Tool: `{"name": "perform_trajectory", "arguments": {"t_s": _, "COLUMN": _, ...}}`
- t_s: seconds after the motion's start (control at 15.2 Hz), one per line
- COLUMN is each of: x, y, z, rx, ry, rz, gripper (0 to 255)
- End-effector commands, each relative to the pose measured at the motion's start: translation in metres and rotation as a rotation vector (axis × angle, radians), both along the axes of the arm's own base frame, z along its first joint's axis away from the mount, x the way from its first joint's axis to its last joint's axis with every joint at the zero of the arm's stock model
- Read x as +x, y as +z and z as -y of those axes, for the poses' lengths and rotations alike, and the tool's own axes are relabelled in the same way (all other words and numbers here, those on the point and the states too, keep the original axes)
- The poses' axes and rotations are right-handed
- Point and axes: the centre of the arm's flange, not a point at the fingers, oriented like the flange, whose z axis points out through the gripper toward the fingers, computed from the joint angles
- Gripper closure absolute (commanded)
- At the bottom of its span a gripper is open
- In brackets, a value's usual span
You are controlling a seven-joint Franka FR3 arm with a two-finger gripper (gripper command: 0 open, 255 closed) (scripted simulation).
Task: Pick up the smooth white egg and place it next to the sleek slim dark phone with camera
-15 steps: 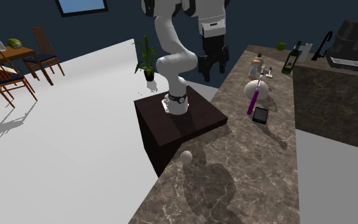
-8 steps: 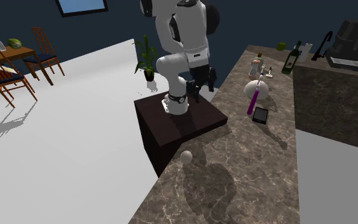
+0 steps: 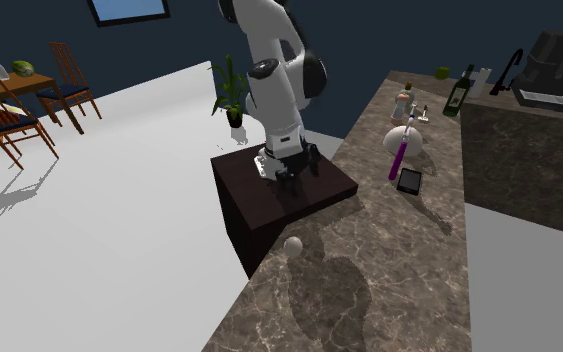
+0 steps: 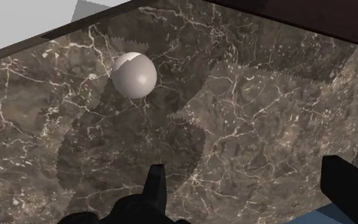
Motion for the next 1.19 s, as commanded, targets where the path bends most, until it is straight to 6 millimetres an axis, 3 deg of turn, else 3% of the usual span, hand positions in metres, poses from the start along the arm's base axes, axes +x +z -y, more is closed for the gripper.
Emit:
{"name": "perform_trajectory", "arguments": {"t_s": 0.0, "x": 0.001, "y": -0.025, "z": 0.01, "rx": 0.016, "ry": 0.014, "rz": 0.006, "gripper": 0}}
{"name": "perform_trajectory", "arguments": {"t_s": 0.86, "x": 0.018, "y": -0.193, "z": 0.084, "rx": 0.135, "ry": 0.092, "rz": 0.031, "gripper": 0}}
{"name": "perform_trajectory", "arguments": {"t_s": 1.12, "x": 0.022, "y": -0.217, "z": 0.081, "rx": 0.142, "ry": 0.096, "rz": 0.033, "gripper": 0}}
